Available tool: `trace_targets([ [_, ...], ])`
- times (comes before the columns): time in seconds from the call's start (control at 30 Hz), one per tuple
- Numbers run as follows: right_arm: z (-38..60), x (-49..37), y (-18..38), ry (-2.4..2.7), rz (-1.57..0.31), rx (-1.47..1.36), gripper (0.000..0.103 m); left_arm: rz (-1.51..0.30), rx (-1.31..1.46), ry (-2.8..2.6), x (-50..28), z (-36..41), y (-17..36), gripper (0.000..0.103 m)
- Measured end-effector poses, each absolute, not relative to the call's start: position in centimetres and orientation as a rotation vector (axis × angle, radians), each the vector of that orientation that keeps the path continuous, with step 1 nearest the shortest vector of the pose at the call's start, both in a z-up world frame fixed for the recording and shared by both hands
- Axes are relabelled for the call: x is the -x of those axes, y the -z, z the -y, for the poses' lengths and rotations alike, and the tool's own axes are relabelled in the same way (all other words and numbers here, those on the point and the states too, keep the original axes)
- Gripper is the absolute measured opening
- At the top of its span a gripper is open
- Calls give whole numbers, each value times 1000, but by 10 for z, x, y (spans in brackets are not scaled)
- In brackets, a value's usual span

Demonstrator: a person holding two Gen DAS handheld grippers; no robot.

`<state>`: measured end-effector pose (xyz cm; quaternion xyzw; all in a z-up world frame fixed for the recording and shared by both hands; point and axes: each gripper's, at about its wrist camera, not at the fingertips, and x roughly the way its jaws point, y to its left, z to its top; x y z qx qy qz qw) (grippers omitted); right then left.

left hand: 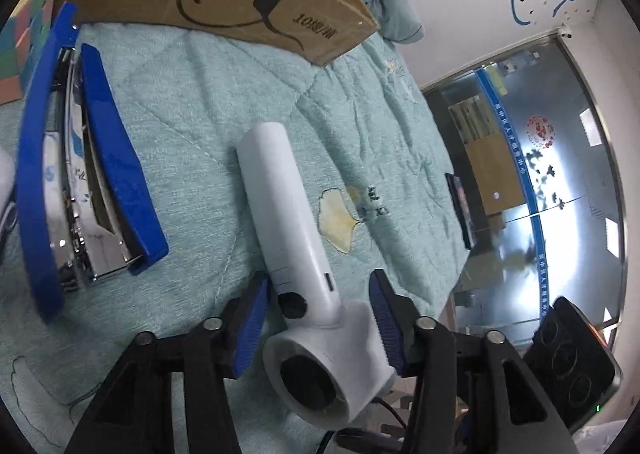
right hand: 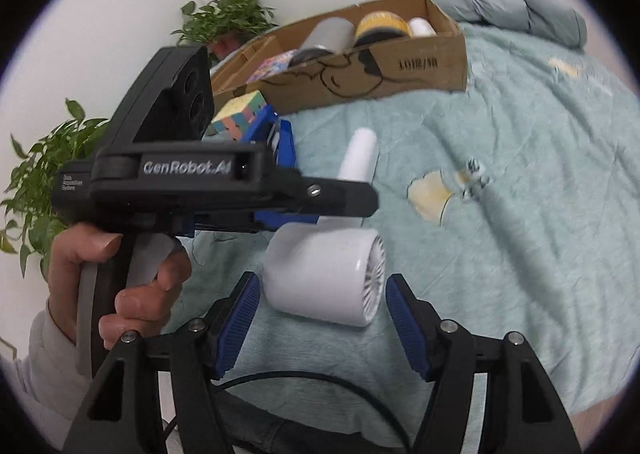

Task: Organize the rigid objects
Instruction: 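Grasp the white handheld fan head with both grippers, then lift the fan and lower it into the box beside the game box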

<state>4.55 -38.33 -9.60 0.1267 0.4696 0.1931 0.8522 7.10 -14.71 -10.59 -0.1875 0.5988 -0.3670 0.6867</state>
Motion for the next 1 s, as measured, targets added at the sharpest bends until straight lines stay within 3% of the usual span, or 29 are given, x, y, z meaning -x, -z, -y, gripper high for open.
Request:
trace_targets([
  [0.07, 374, -48, 101, -367, -1009, -246, 62, -1351, 428, 812, -73, 149, 111, 34],
  [0.43, 357, -46, 99, -302, -968, -170, 60, -1349, 455, 815, -75, 148, 111, 32],
  [1.0, 336, -48, 53, -328, -753, -112, 59, -1106, 387, 791, -80, 105, 24, 31],
])
